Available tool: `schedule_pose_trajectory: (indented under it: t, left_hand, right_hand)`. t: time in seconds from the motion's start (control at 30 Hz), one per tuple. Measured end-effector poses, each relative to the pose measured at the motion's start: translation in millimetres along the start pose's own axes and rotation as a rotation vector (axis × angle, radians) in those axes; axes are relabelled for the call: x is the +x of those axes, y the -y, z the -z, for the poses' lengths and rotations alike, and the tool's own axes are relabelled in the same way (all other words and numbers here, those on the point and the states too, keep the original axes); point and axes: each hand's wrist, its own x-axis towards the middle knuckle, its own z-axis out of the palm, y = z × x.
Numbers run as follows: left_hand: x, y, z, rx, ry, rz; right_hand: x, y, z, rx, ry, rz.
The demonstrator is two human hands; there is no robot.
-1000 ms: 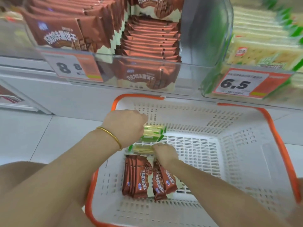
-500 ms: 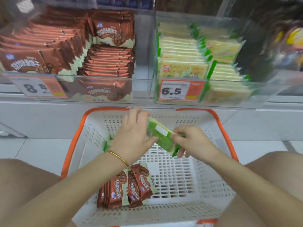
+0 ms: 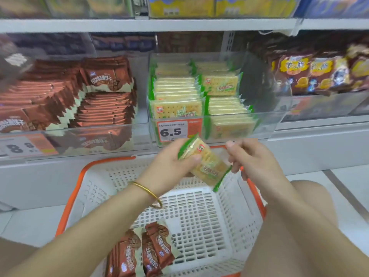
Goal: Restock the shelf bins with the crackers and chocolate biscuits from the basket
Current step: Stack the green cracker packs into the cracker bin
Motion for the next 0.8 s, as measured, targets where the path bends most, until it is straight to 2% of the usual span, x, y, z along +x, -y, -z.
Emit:
schedule_pose_trajectory:
  t: [0.07, 0.13, 0.27, 0.37, 0.47, 0.6, 0.7, 0.8]
  left_hand:
    - [8.5, -16.5, 2.0, -0.252, 0.011, 0.032]
    - [16.0, -30.7, 2.5, -0.386, 0.037, -0.011]
    - [33.8, -52.3, 0.8, -0.435, 0.02, -0.076]
    - [53.8, -62.9, 3.1, -0.186, -0.189, -0.221]
    - [69.1, -67.6, 11.9, 0.223, -0.418, -0.416]
    - [85.2, -58.5, 19.9, 0.727, -0.381, -0.559]
    - [92.5, -49.8, 18.5, 0.962, -0.322, -0.538]
    - [93.0, -43.2, 14.6, 1.051, -0.29, -0.503]
  right_hand:
    - [8.1, 1.5, 13.6, -0.001, -0.052, 0.045]
    - [15.4, 7.0, 24.4, 0.106, 0.062, 0.022]
    - [35.3, 27.6, 43.1, 0.237, 0.133, 0.049]
    - [61.8, 42.0, 57.6, 0.268, 0.004, 0.122]
    - [95.6, 54.2, 70.7, 0.099, -0.24, 0.25]
    - [139.3, 55.1, 68.9, -0.182, -0.397, 0.343]
    - [166.6, 48.4, 58.1, -0.239, -0.334, 0.304]
    - [188.1, 37.9, 48.3, -0.239, -0.248, 0.238]
